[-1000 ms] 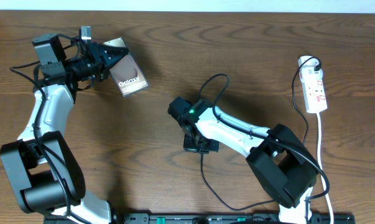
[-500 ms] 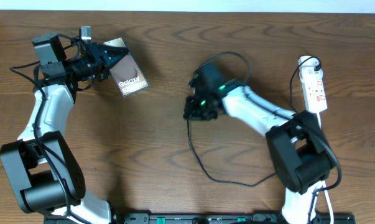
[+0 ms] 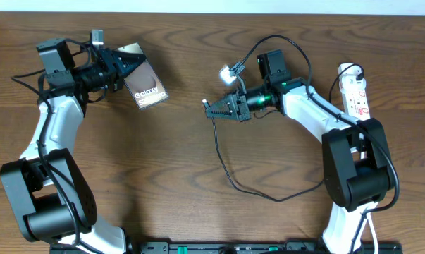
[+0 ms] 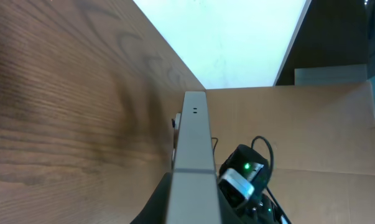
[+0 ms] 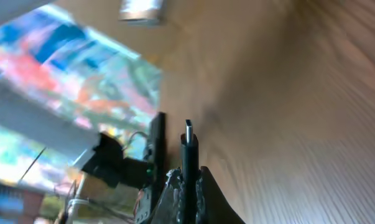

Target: Plug charger to phone and switch on socket

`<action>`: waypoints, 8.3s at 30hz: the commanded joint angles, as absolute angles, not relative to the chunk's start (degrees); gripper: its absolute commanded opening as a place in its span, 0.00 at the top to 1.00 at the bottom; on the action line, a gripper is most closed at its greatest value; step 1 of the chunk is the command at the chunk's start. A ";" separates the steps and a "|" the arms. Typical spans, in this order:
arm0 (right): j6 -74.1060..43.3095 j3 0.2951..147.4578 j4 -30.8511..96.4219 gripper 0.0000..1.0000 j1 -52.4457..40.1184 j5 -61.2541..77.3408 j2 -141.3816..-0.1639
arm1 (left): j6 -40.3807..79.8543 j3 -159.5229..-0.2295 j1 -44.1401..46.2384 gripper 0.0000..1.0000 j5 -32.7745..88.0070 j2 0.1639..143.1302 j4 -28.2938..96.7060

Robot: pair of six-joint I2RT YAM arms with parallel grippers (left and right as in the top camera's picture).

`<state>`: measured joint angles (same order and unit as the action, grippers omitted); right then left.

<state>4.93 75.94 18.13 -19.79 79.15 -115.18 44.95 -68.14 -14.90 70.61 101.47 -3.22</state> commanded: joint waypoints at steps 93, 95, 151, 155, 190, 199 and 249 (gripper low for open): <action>-37.67 76.34 -35.42 0.99 -25.43 87.55 -121.30 | 53.76 -68.79 -3.40 0.93 71.40 100.25 -32.64; -37.69 76.34 -35.40 0.99 -25.39 87.55 -121.30 | 54.33 -68.79 -3.42 0.93 71.40 100.25 -34.87; -55.27 76.34 -48.05 0.99 -24.77 78.54 -121.30 | 58.15 -68.79 -5.56 0.93 64.07 100.31 -42.54; -55.27 76.34 -48.03 0.99 -24.80 78.59 -121.30 | 58.15 -68.79 -5.56 0.93 64.07 100.31 -42.57; -55.29 76.34 -48.03 0.99 -24.80 79.05 -121.30 | 58.15 -68.79 -5.30 0.92 63.72 101.91 -42.57; -55.29 76.34 -48.03 0.99 -24.84 79.05 -121.30 | 58.13 -68.79 -5.28 0.92 63.88 101.91 -42.54; -57.58 76.34 -51.24 0.99 -24.80 80.07 -121.30 | 59.02 -68.79 -5.02 0.93 63.81 101.95 -42.57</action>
<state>-57.49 75.96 -50.92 -24.99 80.14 -121.21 58.52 -68.03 -6.22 63.72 101.84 -41.82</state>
